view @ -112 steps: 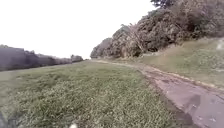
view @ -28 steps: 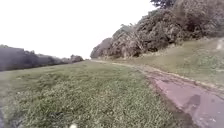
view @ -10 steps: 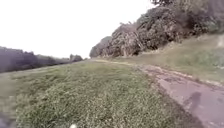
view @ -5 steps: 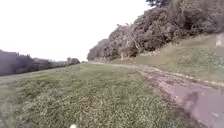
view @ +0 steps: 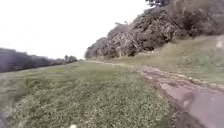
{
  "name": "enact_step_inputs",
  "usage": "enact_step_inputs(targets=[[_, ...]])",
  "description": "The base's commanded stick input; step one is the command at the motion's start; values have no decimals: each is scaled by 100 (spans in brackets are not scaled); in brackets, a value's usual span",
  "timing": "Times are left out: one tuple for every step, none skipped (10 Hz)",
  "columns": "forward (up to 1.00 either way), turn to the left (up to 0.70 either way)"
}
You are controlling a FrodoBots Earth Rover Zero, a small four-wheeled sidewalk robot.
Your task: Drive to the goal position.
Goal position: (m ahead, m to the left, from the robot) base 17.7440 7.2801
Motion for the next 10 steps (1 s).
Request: enact_step_inputs(targets=[[70, 0], [70, 0], [70, 0], [70, 0], [70, 0], [70, -1], [70, -2], [70, -2], [70, -2], [70, -2]])
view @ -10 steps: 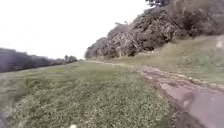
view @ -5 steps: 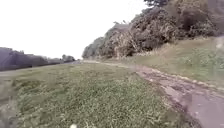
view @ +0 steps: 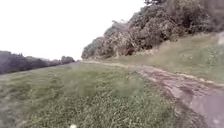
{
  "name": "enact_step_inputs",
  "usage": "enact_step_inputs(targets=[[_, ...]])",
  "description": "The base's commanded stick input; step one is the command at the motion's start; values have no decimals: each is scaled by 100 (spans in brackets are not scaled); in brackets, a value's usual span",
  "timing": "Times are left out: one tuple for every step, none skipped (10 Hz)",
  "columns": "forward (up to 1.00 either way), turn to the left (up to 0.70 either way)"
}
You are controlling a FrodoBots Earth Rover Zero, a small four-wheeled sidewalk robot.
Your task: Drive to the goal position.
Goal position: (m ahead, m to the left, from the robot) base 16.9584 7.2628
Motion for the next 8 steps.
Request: enact_step_inputs(targets=[[70, -2], [70, -2], [70, -2], [70, -2], [70, -2], [70, 0], [70, 0], [70, 0]])
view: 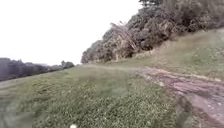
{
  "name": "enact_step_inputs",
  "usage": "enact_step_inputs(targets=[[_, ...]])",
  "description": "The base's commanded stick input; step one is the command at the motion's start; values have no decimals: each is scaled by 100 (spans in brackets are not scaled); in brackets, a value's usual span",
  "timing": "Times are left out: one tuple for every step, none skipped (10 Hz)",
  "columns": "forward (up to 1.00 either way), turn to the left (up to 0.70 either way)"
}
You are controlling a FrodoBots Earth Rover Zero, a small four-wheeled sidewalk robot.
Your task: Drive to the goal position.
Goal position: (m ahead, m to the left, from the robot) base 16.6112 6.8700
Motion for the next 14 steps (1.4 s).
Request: enact_step_inputs(targets=[[70, 0], [70, 0], [70, 0], [70, 0], [70, 0], [70, 0], [70, 0], [70, 0], [70, 0], [70, 0], [70, 0], [70, 0], [70, 0], [70, 0]])
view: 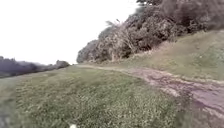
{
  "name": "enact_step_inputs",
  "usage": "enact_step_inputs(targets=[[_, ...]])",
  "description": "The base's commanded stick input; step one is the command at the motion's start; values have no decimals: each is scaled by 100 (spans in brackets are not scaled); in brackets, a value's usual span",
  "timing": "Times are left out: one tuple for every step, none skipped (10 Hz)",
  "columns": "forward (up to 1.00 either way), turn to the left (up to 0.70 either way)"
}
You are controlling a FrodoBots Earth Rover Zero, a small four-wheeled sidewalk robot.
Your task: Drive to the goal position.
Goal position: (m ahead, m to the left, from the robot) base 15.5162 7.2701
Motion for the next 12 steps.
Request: enact_step_inputs(targets=[[70, 0], [70, 0], [70, 0], [70, 0], [70, 0], [70, 0], [70, 0], [70, 0], [70, 0], [70, 0], [70, 0], [70, 0]])
